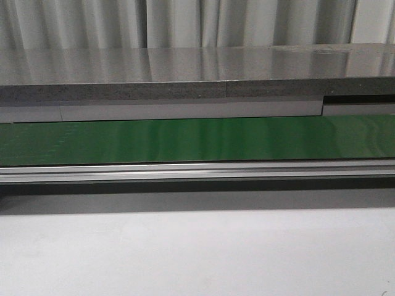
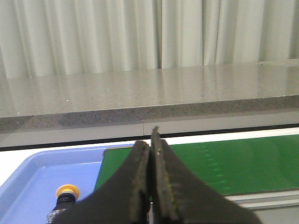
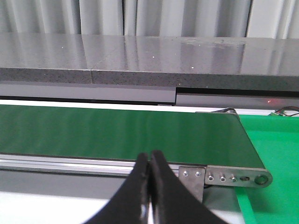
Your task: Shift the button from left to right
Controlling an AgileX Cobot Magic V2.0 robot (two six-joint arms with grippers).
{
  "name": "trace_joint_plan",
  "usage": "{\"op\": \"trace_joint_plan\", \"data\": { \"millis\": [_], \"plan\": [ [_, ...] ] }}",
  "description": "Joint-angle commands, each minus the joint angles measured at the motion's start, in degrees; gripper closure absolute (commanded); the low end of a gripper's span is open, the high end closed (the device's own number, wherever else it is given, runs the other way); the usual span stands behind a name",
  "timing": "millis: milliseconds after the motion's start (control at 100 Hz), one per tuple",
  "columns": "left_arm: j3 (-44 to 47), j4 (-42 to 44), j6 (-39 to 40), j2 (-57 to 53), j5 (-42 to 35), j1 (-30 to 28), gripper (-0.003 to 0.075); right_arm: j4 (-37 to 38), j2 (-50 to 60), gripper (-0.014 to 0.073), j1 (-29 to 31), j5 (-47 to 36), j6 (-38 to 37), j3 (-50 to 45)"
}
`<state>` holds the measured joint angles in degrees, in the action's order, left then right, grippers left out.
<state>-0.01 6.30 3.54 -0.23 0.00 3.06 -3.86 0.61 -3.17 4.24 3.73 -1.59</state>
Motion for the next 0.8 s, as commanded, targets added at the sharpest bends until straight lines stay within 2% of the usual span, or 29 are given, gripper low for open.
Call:
{"op": "trace_joint_plan", "data": {
  "millis": [0,430,610,790],
  "plan": [
    [2.0,-0.1,0.7,-1.8,-4.3,0.6,0.0740,0.3,0.9,0.0662,-0.1,-4.9,0.1,0.9],
    [0.6,-0.1,0.7,-1.8,-4.5,0.6,0.0740,0.3,0.9,0.0662,-0.1,-4.9,0.1,0.9],
    [-6.1,-1.9,0.7,-0.3,3.9,0.6,0.0740,0.3,0.9,0.0662,-0.1,-4.9,0.1,0.9],
    [-17.7,-3.7,0.7,7.4,15.1,0.6,0.0740,0.3,0.9,0.0662,-0.1,-4.9,0.1,0.9]
  ]
}}
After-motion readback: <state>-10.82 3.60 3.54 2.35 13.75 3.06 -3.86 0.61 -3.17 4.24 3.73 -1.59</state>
